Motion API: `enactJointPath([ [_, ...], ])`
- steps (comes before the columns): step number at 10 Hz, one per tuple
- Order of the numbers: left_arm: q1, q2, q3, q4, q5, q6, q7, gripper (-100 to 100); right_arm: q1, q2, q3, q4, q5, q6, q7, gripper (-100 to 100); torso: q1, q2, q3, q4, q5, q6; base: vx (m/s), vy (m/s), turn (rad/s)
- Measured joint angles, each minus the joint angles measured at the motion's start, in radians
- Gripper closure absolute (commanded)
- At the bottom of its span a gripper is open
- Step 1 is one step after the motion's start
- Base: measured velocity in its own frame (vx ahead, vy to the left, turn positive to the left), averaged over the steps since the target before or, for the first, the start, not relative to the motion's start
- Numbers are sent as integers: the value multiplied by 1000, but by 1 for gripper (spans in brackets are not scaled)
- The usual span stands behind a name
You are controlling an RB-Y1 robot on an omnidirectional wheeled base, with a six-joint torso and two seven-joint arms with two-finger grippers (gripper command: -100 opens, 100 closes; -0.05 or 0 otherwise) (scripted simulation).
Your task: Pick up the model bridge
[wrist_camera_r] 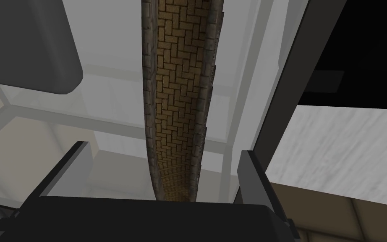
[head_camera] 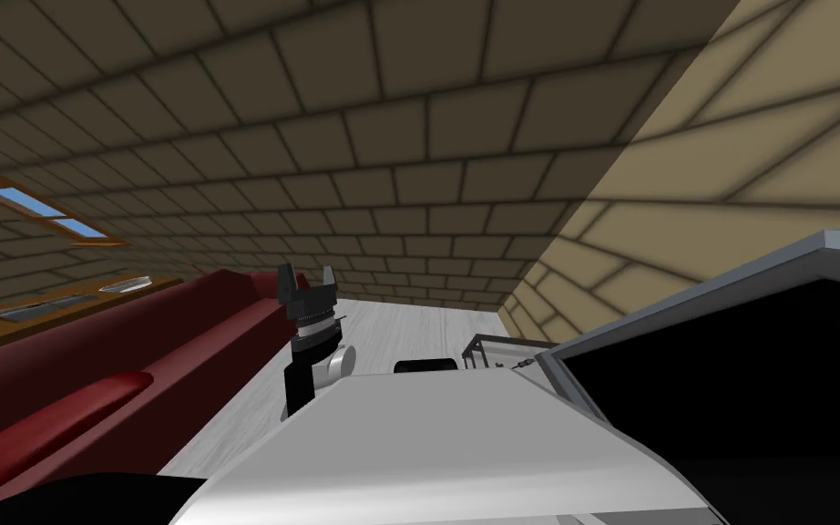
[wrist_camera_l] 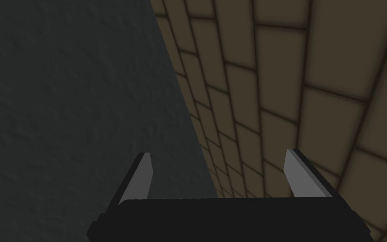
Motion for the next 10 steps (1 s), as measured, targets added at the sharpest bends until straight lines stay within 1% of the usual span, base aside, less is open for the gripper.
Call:
enactJointPath([
  [1, 0, 0, 0, 0, 0, 0, 0, 0, -3, 6, -3, 5, -18, 6, 6, -100, 0, -1, 0, 0, 0, 1, -76, 32, 237],
  [2, 0, 0, 0, 0, 0, 0, 0, 0, -6, 15, -7, 10, -46, 16, 14, -100, 4, -2, -1, 0, 0, 0, -93, 98, 305],
  [3, 0, 0, 0, 0, 0, 0, 0, 0, -15, 32, -15, 31, -74, 24, 27, -100, 7, -1, -1, 0, 1, 0, -59, 60, 194],
  [4, 0, 0, 0, 0, 0, 0, 0, 0, -18, 38, -16, 33, -99, 32, 35, -100, 6, -3, -2, -1, 1, 1, -15, 17, 22],
  [5, 0, 0, 0, 0, 0, 0, 0, 0, -18, 39, -16, 33, -102, 34, 36, 100, 3, -5, -3, -1, 1, 1, 0, 0, 0],
  [7, 0, 0, 0, 0, 0, 0, 0, 0, -17, 34, -18, 35, -102, 37, 36, 100, 1, -7, -4, -1, -5, 0, -2, -4, -2],
  [9, 0, 0, 0, 0, 0, 0, 0, 0, -17, 34, -17, 35, -102, 36, 36, 100, -1, -8, -4, -1, -5, 0, 0, 0, 0],
  [10, 0, 0, 0, 0, 0, 0, 0, 0, -17, 34, -17, 35, -102, 36, 36, 0, -1, -8, -4, -1, -5, 0, 0, 0, 0],
])
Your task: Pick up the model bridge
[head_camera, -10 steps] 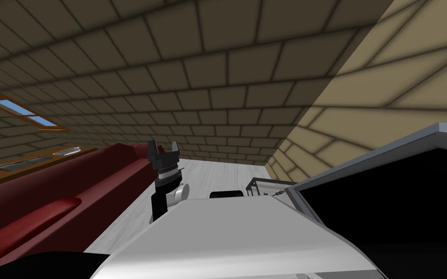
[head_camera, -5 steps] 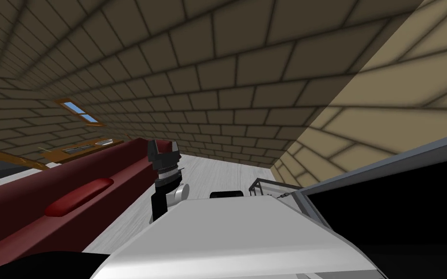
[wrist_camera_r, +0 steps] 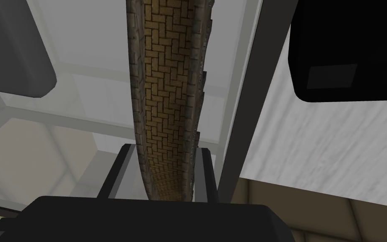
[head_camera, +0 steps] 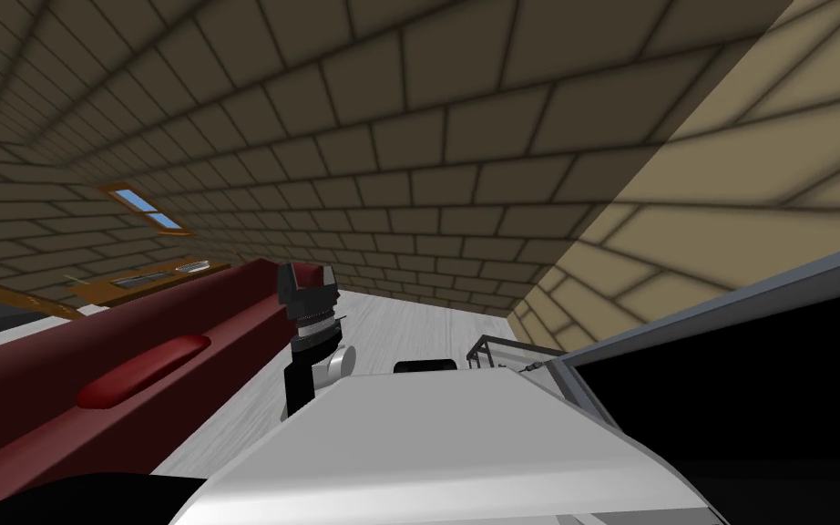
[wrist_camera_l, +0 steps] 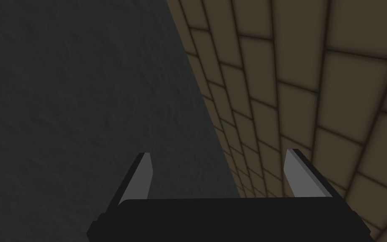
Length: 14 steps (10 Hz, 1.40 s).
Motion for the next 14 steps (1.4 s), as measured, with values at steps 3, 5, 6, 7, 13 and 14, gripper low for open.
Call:
enactJointPath([
  [3, 0, 0, 0, 0, 0, 0, 0, 0, 9, -18, 13, -26, 43, -15, -17, 100, -6, -4, -3, -1, 0, 2, 73, -68, -282],
  [5, 0, 0, 0, 0, 0, 0, 0, 0, 13, -31, 16, -25, 93, -37, -33, 100, -2, -6, -3, -1, 0, 1, 119, 6, -333],
  [6, 0, 0, 0, 0, 0, 0, 0, 0, 18, -45, 20, -32, 125, -53, -45, 100, 1, -8, -4, -2, 1, 2, 128, 61, -167],
  [7, 0, 0, 0, 0, 0, 0, 0, 0, 25, -53, 23, -40, 148, -59, -53, 100, 4, -8, -4, -1, 1, 0, 121, 39, -293],
  [13, 0, 0, 0, 0, 0, 0, 0, 0, 49, -114, 49, -82, 319, -123, -111, 100, 3, -6, -4, -1, 1, 0, 118, 37, -278],
  [14, 0, 0, 0, 0, 0, 0, 0, 0, 51, -122, 51, -87, 349, -134, -119, 100, 3, -7, -4, -2, 2, 1, 85, 41, -136],
])
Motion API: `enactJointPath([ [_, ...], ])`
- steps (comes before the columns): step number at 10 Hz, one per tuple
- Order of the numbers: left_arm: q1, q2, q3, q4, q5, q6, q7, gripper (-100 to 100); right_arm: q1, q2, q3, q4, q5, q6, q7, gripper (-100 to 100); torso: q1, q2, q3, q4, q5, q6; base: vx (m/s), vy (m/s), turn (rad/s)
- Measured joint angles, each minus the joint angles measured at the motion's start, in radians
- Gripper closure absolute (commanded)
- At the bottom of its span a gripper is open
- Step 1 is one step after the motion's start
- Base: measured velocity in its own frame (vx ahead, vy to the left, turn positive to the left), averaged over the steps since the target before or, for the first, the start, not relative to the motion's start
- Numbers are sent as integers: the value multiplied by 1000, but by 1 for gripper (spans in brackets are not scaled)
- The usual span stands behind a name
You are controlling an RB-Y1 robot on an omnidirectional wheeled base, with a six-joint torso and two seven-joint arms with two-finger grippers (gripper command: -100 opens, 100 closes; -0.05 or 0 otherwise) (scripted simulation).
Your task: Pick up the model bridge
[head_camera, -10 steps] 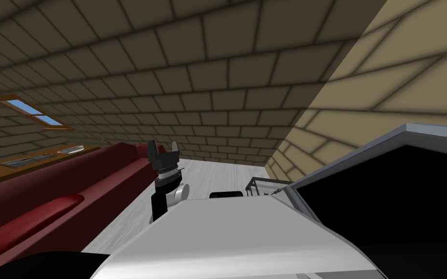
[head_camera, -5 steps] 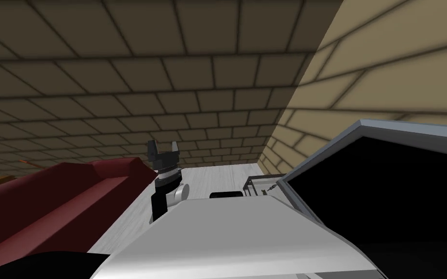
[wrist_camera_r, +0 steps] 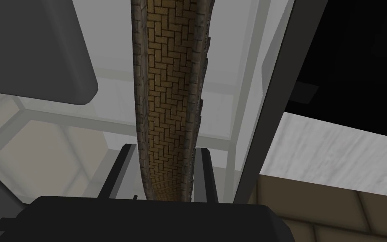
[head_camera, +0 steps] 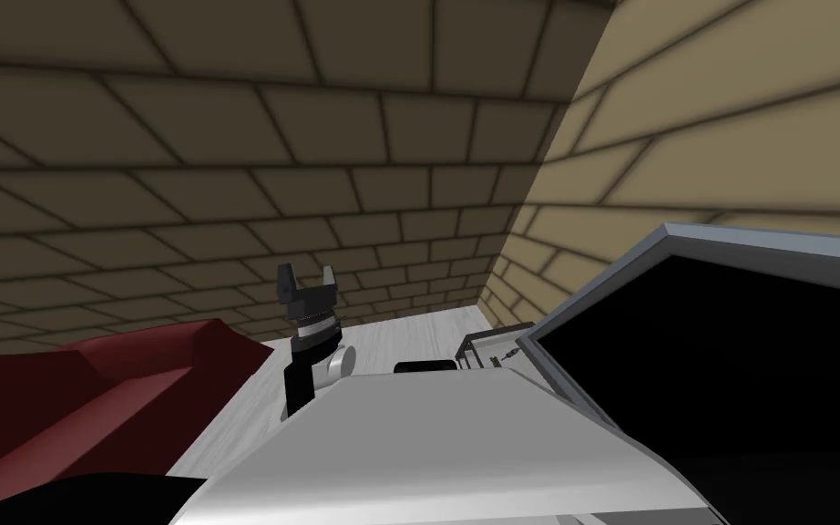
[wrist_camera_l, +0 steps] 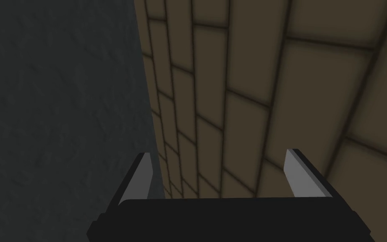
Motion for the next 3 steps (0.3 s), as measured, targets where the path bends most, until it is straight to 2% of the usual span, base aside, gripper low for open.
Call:
enactJointPath([
  [1, 0, 0, 0, 0, 0, 0, 0, 0, 4, -5, 2, -3, 20, -7, -6, 100, 0, 1, 1, 1, 0, -2, 82, 47, -259],
  [2, 0, 0, 0, 0, 0, 0, 0, 0, 7, -18, 10, -16, 46, -13, -17, 100, 1, 1, 1, 0, 0, -1, 37, 29, -72],
  [3, 0, 0, 0, 0, 0, 0, 0, 0, 9, -20, 12, -17, 49, -15, -19, 0, -1, 4, 2, 1, 0, -2, 5, 6, 11],
])
